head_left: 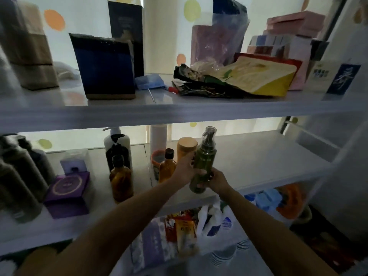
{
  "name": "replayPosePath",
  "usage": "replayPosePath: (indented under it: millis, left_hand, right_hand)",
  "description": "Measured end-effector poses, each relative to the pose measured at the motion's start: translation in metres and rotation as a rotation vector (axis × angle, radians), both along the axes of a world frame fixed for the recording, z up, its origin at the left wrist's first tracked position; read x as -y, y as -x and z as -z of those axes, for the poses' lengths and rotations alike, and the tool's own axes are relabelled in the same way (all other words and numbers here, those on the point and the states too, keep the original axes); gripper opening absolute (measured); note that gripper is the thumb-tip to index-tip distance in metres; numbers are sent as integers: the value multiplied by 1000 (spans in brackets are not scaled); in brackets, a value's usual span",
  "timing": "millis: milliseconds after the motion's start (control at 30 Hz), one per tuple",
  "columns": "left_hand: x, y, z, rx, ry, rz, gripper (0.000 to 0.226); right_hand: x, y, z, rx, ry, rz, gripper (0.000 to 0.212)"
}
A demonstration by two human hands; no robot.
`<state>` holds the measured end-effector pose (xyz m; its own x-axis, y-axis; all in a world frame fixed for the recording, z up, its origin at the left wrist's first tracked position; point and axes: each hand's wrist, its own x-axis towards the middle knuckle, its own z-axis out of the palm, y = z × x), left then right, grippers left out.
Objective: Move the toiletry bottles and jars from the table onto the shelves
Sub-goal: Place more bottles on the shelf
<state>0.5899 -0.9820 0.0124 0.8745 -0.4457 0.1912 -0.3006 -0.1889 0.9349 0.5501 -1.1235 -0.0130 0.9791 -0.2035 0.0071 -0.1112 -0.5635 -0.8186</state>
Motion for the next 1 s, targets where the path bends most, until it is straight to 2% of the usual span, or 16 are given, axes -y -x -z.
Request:
replayPosePath:
  millis: [133,233,400,567,767,833,900,1000]
  left_hand:
    - [14,-11,17,-15,-4,-156,63]
    - [22,-14,33,-22,-27,-230,65]
    - [32,-16,39,-7,-25,-312,66]
    - [40,-16,43,23,7,-353,62]
    - [49,24,79,-12,74,-381,57]
    - [51,30,85,-41,86,-363,54]
    - [49,28,88,-99,99,-306,60]
    - [45,18,97,-152,93,-295,78]
  right_hand:
    - [10,-29,10,-12,7,-65,35]
    - [19,-40,26,-67,-7,-103,38]
    - [31,-60,35,-49,18,-204,42]
    - [32,-63,41,14,-113,-227,36]
    - [17,-26,69,176,-382,-74,71]
    - [13,-17,77,238,-347,-68,65]
    - [10,-16,76,256,-269,-103,54]
    - [11,-24,77,219,-222,-131,61]
